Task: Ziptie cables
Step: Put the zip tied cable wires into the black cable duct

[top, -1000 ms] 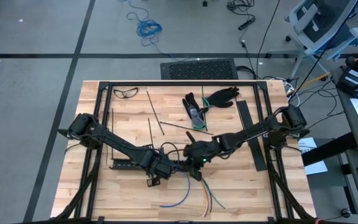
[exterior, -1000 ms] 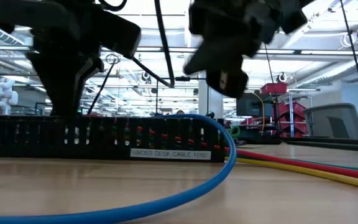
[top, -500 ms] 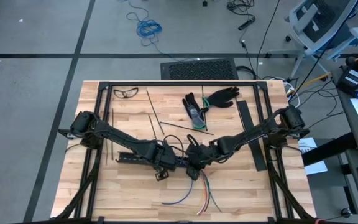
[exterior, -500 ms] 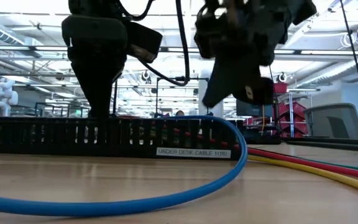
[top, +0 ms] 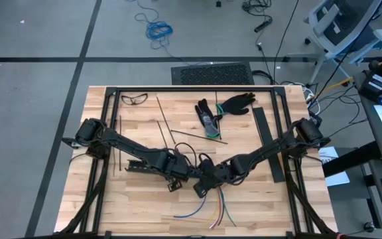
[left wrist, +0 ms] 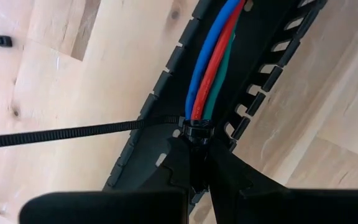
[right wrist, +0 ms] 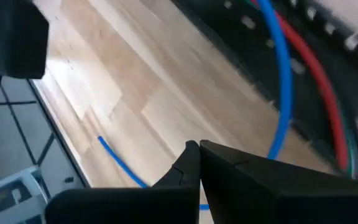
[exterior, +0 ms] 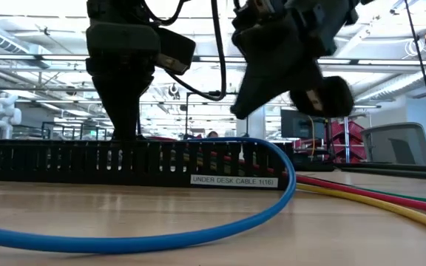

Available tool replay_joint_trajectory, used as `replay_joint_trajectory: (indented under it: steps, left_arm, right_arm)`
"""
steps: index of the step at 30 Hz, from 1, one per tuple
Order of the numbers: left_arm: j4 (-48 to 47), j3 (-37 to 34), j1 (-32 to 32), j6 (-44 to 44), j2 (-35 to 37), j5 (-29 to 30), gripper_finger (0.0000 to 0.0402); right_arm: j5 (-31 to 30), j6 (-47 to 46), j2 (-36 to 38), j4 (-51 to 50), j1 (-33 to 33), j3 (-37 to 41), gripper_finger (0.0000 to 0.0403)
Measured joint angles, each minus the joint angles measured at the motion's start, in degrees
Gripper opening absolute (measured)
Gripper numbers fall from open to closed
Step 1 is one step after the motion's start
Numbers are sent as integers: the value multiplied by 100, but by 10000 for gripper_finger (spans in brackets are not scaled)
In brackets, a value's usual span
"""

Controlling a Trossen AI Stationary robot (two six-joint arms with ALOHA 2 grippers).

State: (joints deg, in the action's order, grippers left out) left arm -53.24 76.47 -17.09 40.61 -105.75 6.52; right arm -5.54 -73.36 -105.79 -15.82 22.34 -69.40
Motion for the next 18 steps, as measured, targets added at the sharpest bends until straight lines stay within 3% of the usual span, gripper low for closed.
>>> replay_joint_trajectory:
  steps: [10, 18]
  left_arm:
    - [11, 2, 136, 279, 4, 0, 30]
    - [-201, 9, 53, 565, 7, -84, 30]
  right_arm:
    - [-159, -919, -865, -496, 237, -502, 0]
    - [-60, -1161, -606, -1772, 313, -512, 0]
